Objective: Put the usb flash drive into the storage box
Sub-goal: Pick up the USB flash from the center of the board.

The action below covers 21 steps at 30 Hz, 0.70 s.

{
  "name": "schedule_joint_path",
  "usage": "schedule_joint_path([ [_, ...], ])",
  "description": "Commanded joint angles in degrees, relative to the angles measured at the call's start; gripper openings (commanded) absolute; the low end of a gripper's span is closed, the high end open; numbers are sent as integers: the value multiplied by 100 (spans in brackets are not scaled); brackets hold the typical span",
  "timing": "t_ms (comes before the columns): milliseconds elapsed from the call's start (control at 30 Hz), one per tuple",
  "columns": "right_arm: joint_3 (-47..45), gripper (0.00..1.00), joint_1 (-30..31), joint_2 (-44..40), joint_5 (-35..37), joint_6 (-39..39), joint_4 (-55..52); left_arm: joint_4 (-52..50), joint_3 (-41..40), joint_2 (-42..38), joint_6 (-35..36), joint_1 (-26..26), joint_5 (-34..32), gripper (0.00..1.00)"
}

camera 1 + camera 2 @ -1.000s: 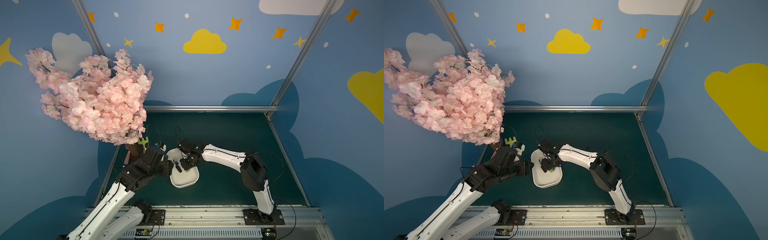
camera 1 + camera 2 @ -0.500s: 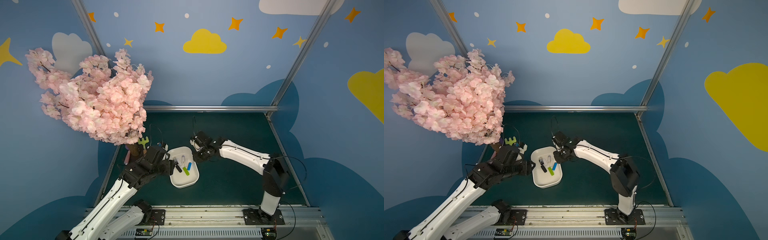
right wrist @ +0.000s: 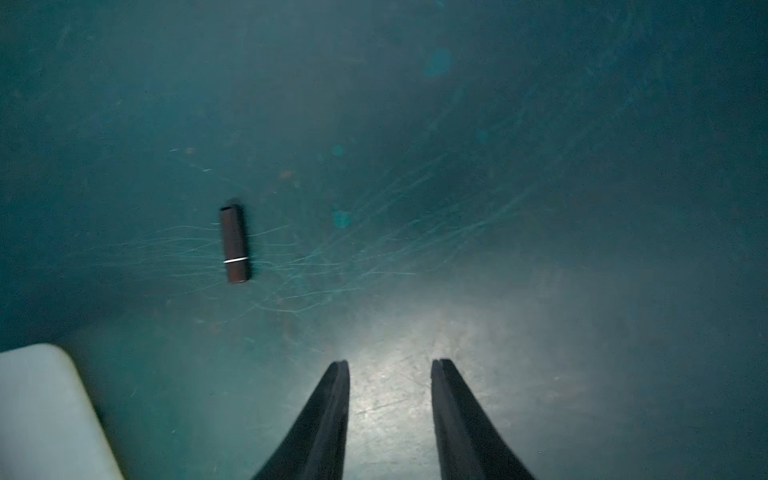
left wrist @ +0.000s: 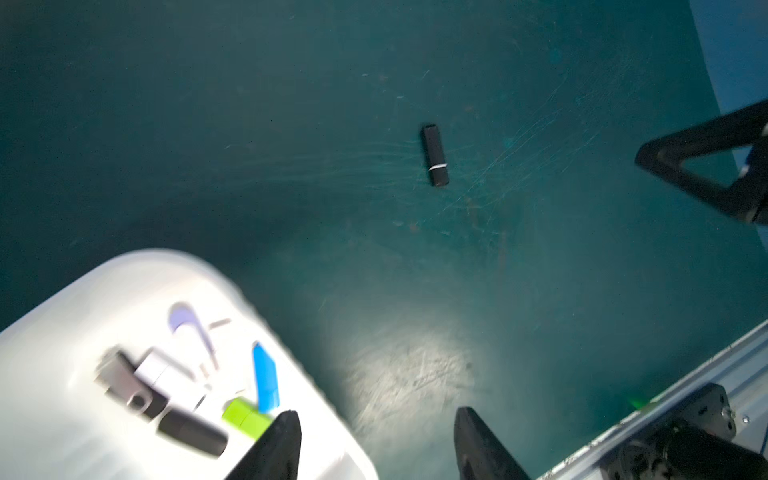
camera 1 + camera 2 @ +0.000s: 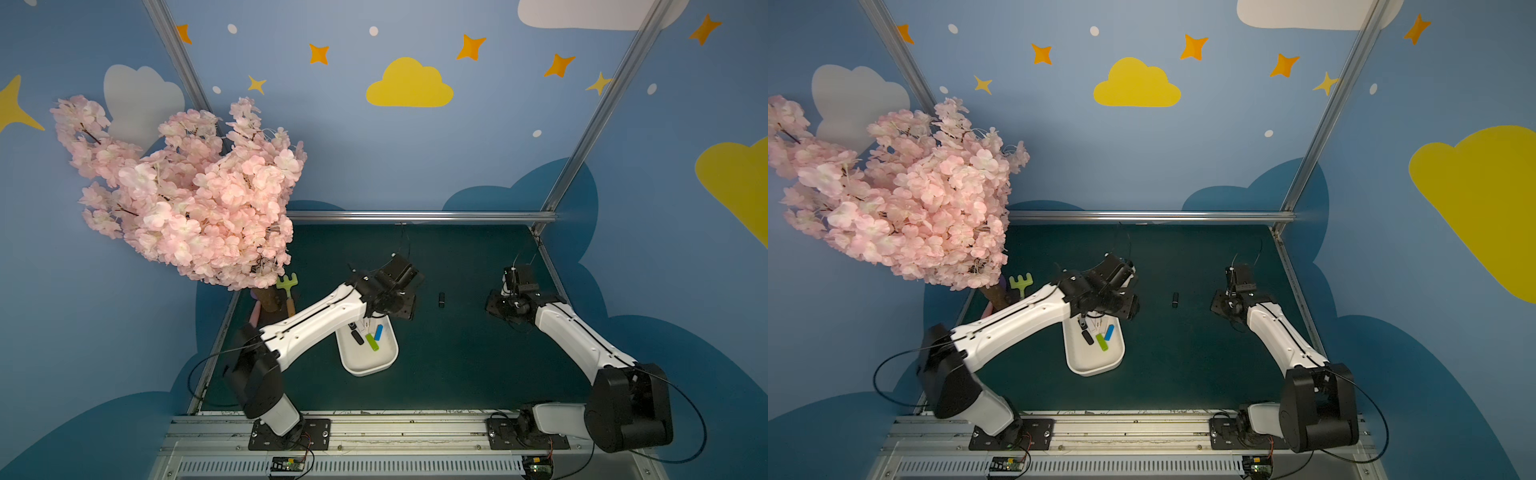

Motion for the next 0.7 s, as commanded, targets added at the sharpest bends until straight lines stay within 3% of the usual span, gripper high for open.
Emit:
schedule_joint_path([
  [0, -64, 38, -95, -266, -223, 158, 453, -252, 947, 1129, -75, -98, 17, 61],
  [200, -180, 38, -104, -301, -75, 198, 405, -685, 3006, 3134, -207, -100, 207, 62],
  [400, -39, 37, -108, -25, -186, 148, 330, -1577, 4952, 4503, -102, -97, -167, 58],
  [500, -17, 37, -103, 6, -273, 148, 343, -1753, 5464, 4884, -40, -100, -127, 57],
  [667, -64, 37, -103, -38, -282, 149, 395, -1680, 5580, 5162, 12, -92, -270, 52],
])
